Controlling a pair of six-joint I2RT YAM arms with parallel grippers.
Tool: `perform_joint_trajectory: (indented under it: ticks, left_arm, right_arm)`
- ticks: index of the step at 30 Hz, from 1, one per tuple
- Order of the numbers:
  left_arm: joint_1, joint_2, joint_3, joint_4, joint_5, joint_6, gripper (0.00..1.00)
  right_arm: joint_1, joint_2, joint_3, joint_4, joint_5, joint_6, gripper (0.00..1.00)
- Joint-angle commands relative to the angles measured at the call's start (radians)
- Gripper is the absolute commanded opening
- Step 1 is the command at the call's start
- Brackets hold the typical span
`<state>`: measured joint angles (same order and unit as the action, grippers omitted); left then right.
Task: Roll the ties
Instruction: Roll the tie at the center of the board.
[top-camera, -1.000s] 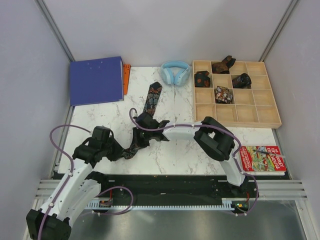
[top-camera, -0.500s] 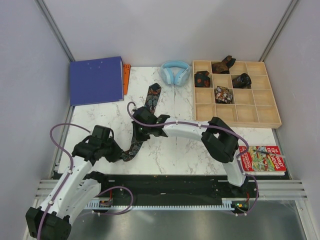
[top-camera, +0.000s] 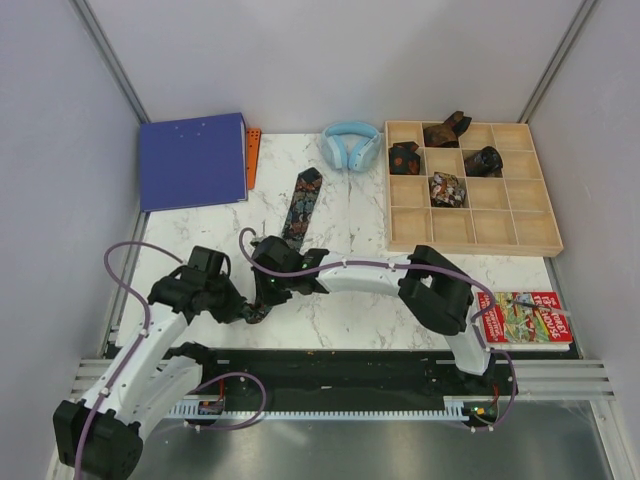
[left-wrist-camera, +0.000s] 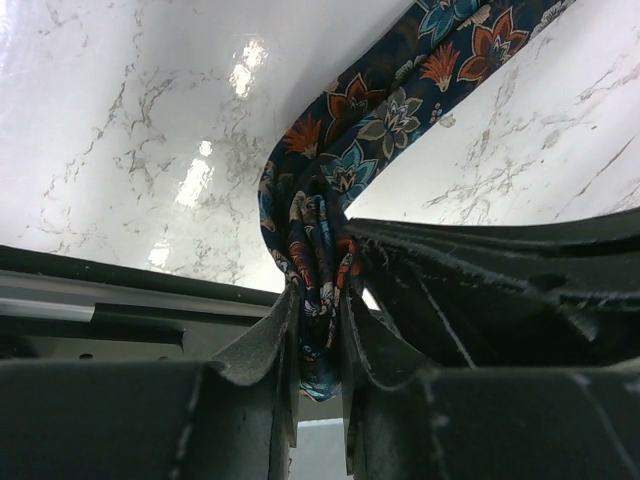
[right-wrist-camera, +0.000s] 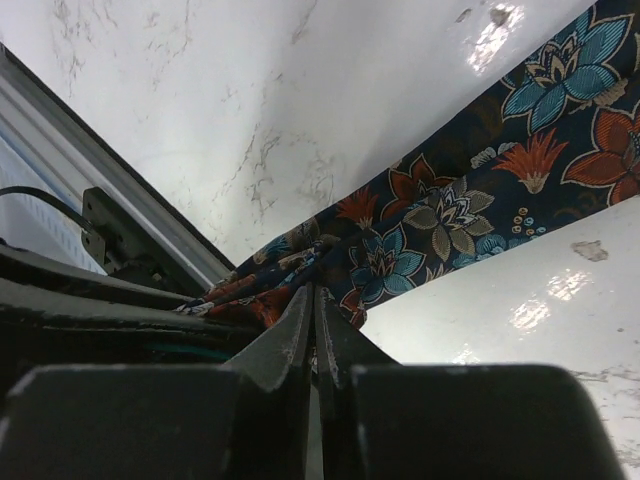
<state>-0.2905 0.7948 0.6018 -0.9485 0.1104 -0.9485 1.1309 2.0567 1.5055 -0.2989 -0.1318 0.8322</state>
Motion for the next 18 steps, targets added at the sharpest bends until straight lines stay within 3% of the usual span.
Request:
perform_joint_trajectory:
  ticks: [1,18]
  left_arm:
    - [-0.002,0.040,0.061,0.013,-0.020,0.040,0.14]
    - [0.007,0.328,0.220,0.033,-0.020,0.211,0.11]
  right_arm:
    - [0.032,-0.003,0.002,0.032,-0.008,0.022,0.09]
    - [0.044,0.095,0.055,0.119,-0.091,0.090,0.09]
